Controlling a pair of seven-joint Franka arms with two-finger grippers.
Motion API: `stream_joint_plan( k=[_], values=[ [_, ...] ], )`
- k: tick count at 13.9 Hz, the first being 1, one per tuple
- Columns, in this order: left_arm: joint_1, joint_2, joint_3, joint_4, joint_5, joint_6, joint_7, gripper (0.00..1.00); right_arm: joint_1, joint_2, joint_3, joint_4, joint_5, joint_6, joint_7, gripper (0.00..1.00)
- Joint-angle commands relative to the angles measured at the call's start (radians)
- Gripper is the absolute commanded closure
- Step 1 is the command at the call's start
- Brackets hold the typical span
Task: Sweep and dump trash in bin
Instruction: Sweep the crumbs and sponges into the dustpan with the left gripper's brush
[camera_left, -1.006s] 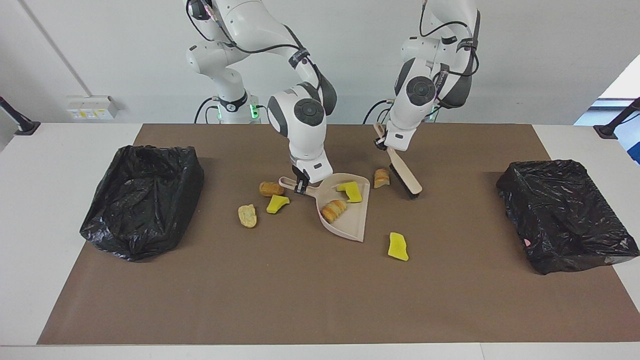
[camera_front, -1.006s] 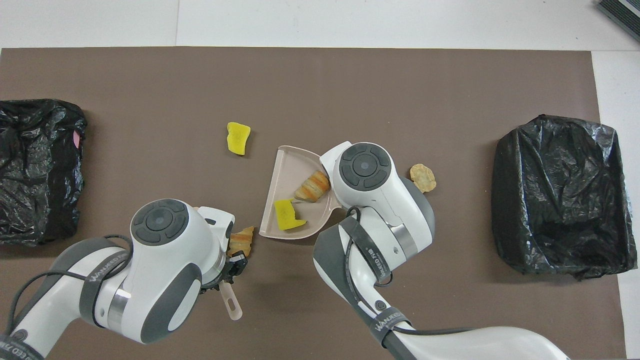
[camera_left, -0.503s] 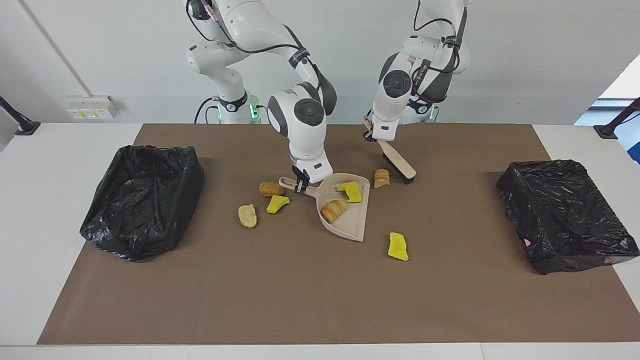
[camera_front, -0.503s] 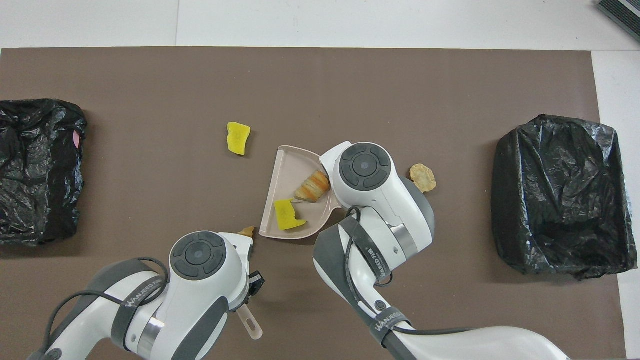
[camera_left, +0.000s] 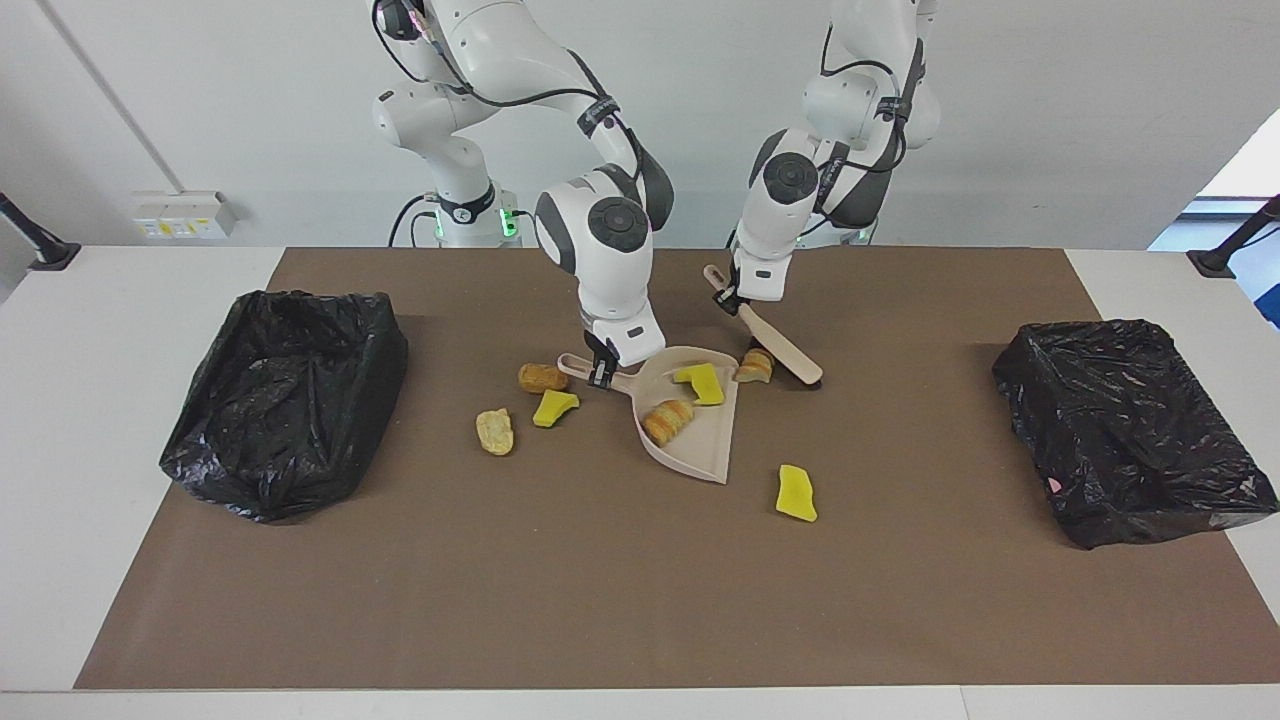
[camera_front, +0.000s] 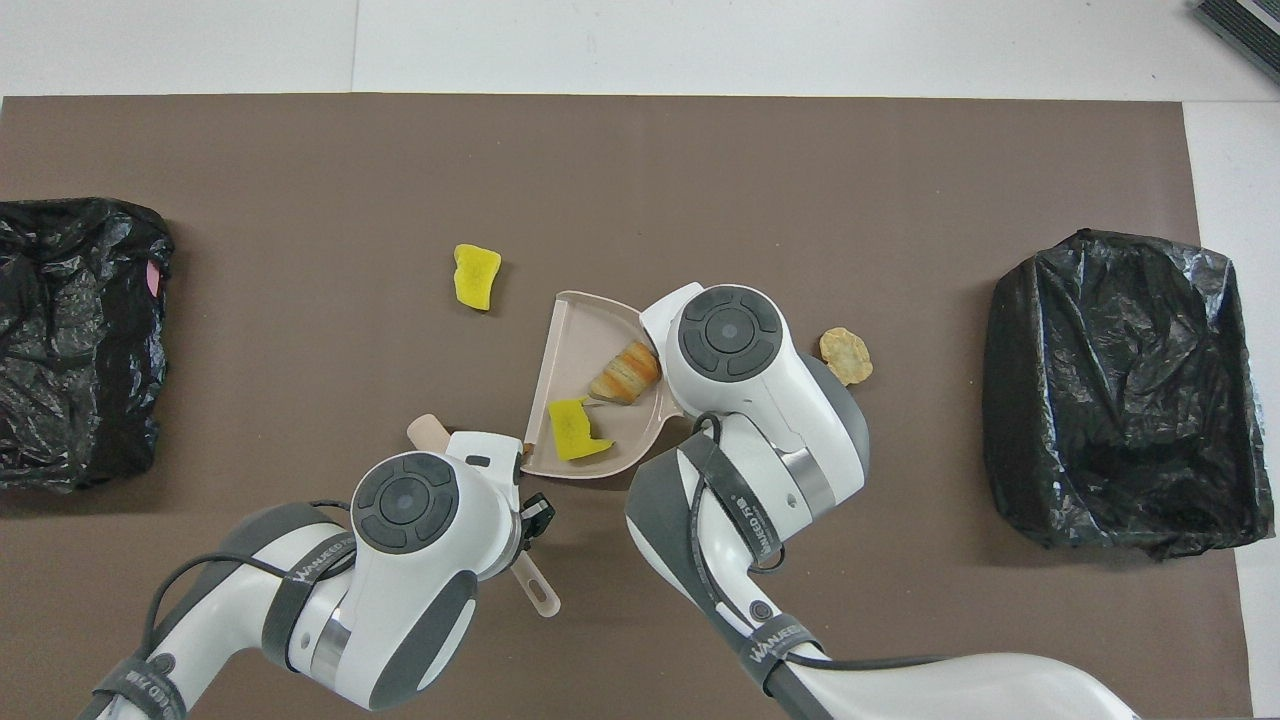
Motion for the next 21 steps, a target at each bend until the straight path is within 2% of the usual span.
stream_joint_plan(
  k=[1,6,8,14,17,19,21],
  values=[
    [-0.004,0.024,0.004,0.021,-0.022,0.036,0.171,1.0,-0.002,-0.011,0.004,-0.016,-0.017,0.023,0.035,1.0],
    [-0.032,0.048,0.001,0.072,-0.022,0.036,0.518,1.0,-0.002,-0.011,0.004,-0.016,-0.017,0.022,0.035,1.0],
    [-0.032,0.062,0.002,0.104,-0.019,0.029,0.6,1.0,-0.002,-0.011,0.004,-0.016,-0.017,0.023,0.035,1.0],
    [-0.018,0.129,0.002,0.224,-0.02,0.022,0.643,1.0,-0.002,-0.011,0.004,-0.016,-0.017,0.022,0.042,1.0],
    [0.0,0.123,0.008,0.233,-0.016,0.006,0.643,1.0,-0.003,-0.011,0.004,-0.016,-0.017,0.022,0.043,1.0],
    [0.048,0.137,0.011,0.267,-0.002,-0.015,0.675,1.0,-0.002,-0.011,0.004,-0.016,-0.017,0.022,0.045,1.0],
    [0.097,0.14,0.011,0.285,0.048,-0.047,0.791,1.0,-0.003,-0.011,0.004,-0.016,-0.017,0.022,0.045,1.0]
  ],
)
